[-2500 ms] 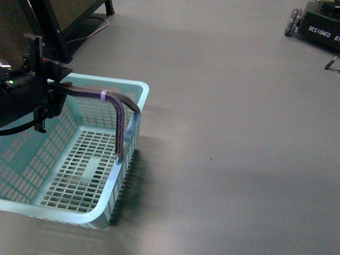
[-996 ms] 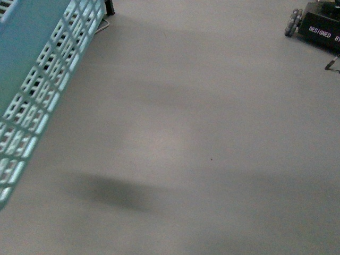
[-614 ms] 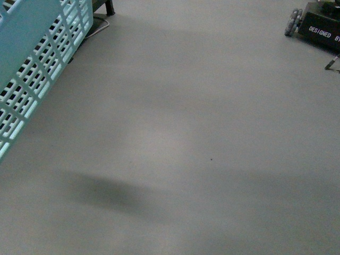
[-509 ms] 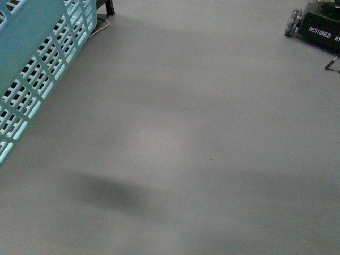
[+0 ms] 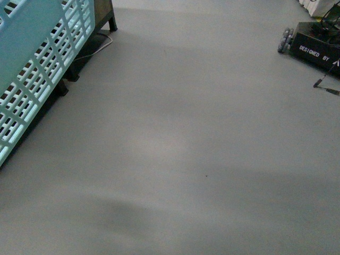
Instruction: Pick mango and avocado into basket
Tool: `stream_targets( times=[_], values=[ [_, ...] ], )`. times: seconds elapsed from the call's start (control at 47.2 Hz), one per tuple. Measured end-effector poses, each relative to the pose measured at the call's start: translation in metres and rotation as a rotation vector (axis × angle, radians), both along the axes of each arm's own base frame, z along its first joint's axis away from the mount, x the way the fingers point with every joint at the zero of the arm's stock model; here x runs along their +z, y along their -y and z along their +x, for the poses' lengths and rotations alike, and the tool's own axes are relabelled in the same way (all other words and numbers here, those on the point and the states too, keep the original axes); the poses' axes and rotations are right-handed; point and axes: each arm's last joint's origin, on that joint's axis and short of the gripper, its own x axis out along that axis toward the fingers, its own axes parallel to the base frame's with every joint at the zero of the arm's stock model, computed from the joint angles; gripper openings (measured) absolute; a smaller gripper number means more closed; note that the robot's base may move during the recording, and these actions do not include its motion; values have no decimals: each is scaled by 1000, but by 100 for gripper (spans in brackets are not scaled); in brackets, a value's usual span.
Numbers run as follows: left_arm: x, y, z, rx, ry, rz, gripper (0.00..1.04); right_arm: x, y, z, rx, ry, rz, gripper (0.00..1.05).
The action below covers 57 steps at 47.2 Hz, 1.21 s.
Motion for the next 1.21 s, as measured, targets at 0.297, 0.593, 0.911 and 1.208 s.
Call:
stream_targets(
  times=[0.297, 0.593, 0.911, 1.208],
  values=[
    [0, 0, 0, 4, 0, 1, 6, 0, 0, 0, 0, 0, 0, 97],
    [0, 0, 0, 0, 1, 0, 6, 0, 0, 0, 0, 0, 0, 97],
    [0, 0, 0, 3, 2, 1, 6, 0, 0, 0, 0, 0, 0, 97],
    [0, 0, 0, 1, 2, 1, 6, 0, 0, 0, 0, 0, 0, 97]
  ],
)
